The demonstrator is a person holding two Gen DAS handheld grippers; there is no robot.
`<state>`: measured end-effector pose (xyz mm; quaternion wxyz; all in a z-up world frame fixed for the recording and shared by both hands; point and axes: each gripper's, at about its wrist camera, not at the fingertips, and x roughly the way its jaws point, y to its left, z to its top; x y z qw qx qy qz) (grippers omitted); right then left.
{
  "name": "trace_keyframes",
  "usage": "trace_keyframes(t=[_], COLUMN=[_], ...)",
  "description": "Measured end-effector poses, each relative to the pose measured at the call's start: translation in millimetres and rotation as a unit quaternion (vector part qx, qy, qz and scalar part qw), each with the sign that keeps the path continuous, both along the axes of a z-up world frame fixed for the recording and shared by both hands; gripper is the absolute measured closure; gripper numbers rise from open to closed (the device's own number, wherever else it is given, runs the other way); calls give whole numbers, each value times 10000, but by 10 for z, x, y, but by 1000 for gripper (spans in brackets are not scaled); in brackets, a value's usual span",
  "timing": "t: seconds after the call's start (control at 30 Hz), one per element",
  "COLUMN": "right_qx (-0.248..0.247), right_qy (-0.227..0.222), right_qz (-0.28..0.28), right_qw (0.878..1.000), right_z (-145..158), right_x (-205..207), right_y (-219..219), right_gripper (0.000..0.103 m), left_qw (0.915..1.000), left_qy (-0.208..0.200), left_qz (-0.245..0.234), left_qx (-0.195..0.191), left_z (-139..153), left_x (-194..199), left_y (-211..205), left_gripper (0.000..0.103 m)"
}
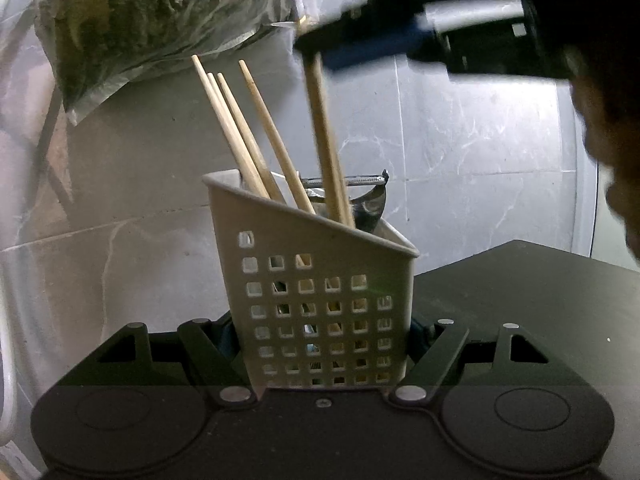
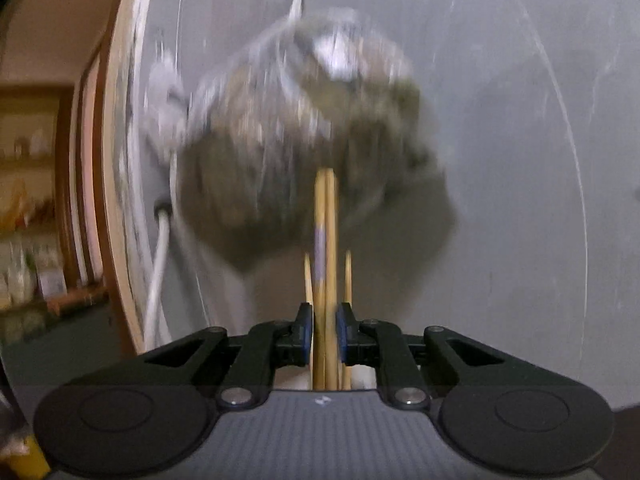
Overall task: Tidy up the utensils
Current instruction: 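Lift the chopsticks with the right gripper and lower them into the caddy, then set the white caddy on the table with the left gripper while the right gripper withdraws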
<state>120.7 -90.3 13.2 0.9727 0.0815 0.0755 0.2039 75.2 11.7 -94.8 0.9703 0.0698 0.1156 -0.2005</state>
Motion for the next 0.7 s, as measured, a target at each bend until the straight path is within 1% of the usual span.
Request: trace_keyframes(t=[0.03, 0.07, 0.1, 0.17, 0.3, 0.33, 0.37, 0.43, 0.5, 0.53, 0.57, 0.63, 0.67, 0.7], right_qx=[-23, -38, -76, -177, -228, -221, -184, -95, -13, 7, 17, 62, 95, 132], right_qy=[56, 62, 44, 71, 170, 174, 192, 247, 310, 329, 336, 377, 416, 463], right_qz=[4, -3, -7, -48, -168, -232, -291, -434, -603, -688, -760, -926, -981, -1035], right_qw=[10000, 10000, 10000, 9998, 9995, 9993, 9992, 9987, 9977, 9971, 9965, 9950, 9943, 9935], right_z=[-17, -23, -6, 7, -25, -29, -35, -50, -68, -85, -105, -149, -168, -186], right_x=[-10, -34, -56, -89, -117, -132, -159, -240, -334, -384, -437, -537, -586, -639], right_y=[7, 10, 16, 29, 16, 10, -18, -75, -126, -148, -172, -222, -252, -283], right_gripper=[63, 49, 48, 48, 47, 43, 36, 25, 19, 14, 11, 6, 4, 3], left_qw=[10000, 10000, 10000, 10000, 10000, 10000, 10000, 10000, 10000, 9999, 9998, 9995, 9993, 9989], left_qy=[-4, -2, 2, 7, 14, 13, 8, 4, -3, -21, -50, -70, -75, -78], left_qz=[5, 12, 20, 29, 32, 32, 39, 56, 71, 96, 145, 249, 313, 390], left_qx=[-9, -16, -18, -21, -15, -8, 0, -16, -55, -69, -94, -165, -213, -259], left_z=[-7, -11, -10, 1, 7, 11, 12, 9, 2, -8, -21, -42, -46, -42], left_x=[-2, -7, -9, -12, -13, -15, -15, -25, -51, -75, -105, -165, -201, -244], left_y=[0, 3, 2, 3, 1, 0, -7, -8, 1, 3, 7, 19, 20, 20], left_gripper=[26, 26, 26, 26, 25, 25, 25, 24, 23, 20, 16, 13, 9, 7])
